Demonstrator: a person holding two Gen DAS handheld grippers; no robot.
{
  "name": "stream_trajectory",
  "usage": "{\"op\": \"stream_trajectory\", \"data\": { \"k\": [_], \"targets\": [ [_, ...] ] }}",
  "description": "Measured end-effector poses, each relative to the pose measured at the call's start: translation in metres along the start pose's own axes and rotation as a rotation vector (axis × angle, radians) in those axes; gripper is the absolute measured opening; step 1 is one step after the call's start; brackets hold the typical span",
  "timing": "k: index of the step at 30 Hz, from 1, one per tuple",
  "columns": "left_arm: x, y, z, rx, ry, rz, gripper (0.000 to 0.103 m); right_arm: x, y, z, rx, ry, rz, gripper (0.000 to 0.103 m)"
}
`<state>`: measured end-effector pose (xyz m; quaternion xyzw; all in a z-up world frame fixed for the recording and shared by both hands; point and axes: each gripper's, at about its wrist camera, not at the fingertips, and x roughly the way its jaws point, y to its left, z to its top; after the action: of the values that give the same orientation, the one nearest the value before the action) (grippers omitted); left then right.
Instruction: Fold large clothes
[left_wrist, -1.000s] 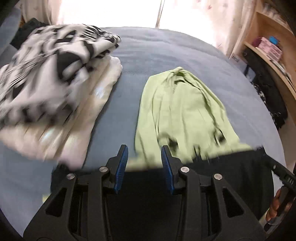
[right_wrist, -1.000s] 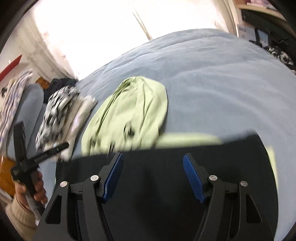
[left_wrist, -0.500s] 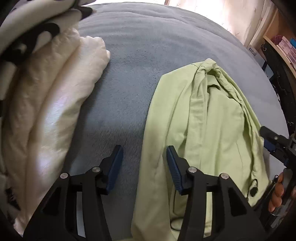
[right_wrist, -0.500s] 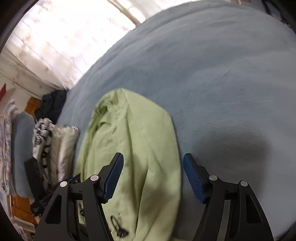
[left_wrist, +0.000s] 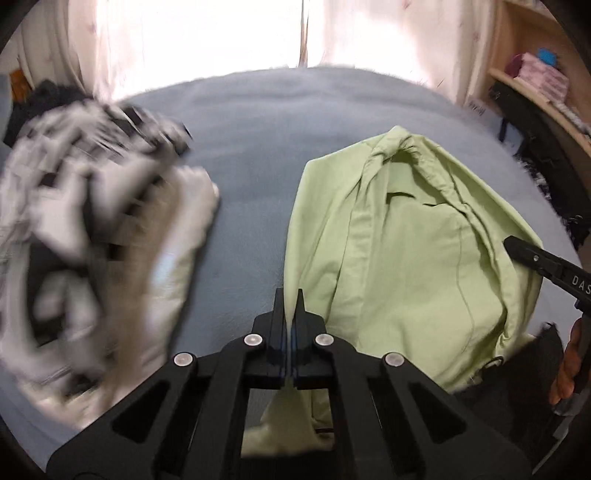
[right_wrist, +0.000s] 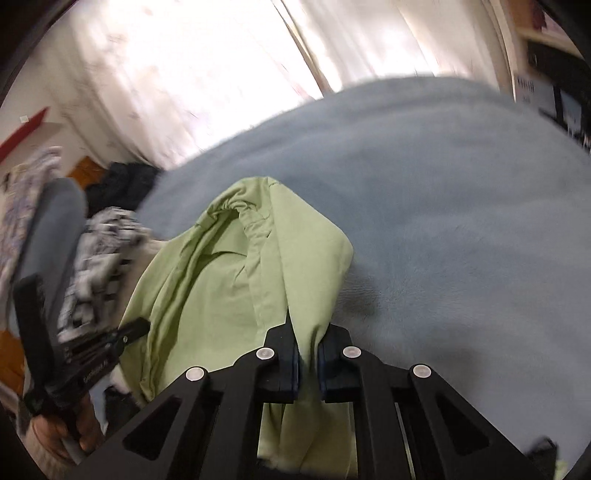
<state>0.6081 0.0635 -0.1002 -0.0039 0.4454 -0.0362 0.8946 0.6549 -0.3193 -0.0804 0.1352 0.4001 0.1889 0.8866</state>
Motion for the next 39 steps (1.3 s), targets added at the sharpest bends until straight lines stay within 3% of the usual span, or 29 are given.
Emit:
{"op": "stream_trajectory", "data": {
  "k": [5, 8, 11, 15, 18, 19, 20, 26, 30, 32, 39],
  "targets": [
    [-0.091, 0.009, -0.045, 0.024, -0.112, -0.064, 0.000, -0.091, 0.013, -0.054, -0.048, -0.081, 0.109, 0.007],
    [-0.130, 0.016, -0.090, 0.035, -0.134, -0.096, 0.000, -0.116, 0.016, -0.103, -0.111, -0.032, 0.069, 0.012],
    [-0.145, 0.027, -0.148, 0.007, -0.051, -0.115, 0.000, -0.126, 0.007, -0.154, -0.110, 0.058, -0.007, 0.026],
    [-0.148, 0.041, -0.220, -0.070, 0.068, -0.108, 0.000, -0.137, -0.009, -0.204, -0.059, 0.153, -0.038, 0.027],
    [-0.164, 0.042, -0.254, -0.095, 0.100, -0.113, 0.000, -0.151, -0.017, -0.228, -0.036, 0.170, -0.041, 0.028],
    [-0.169, 0.045, -0.264, -0.106, 0.106, -0.126, 0.000, -0.156, -0.019, -0.231, -0.034, 0.168, -0.041, 0.034],
    [-0.176, 0.043, -0.270, -0.117, 0.110, -0.133, 0.000, -0.165, -0.021, -0.236, -0.035, 0.157, -0.046, 0.040],
    [-0.231, 0.026, -0.301, -0.110, 0.091, -0.148, 0.002, -0.219, 0.022, -0.272, -0.057, 0.127, -0.018, 0.045],
    [-0.256, 0.017, -0.304, -0.115, 0.064, -0.175, 0.019, -0.257, 0.033, -0.283, -0.069, 0.111, 0.003, 0.052],
    [-0.264, 0.010, -0.306, -0.110, 0.050, -0.179, 0.027, -0.259, 0.039, -0.287, -0.077, 0.115, 0.013, 0.054],
    [-0.255, -0.005, -0.301, -0.098, 0.060, -0.221, 0.028, -0.244, 0.042, -0.291, -0.059, 0.143, 0.051, 0.057]
  ]
}}
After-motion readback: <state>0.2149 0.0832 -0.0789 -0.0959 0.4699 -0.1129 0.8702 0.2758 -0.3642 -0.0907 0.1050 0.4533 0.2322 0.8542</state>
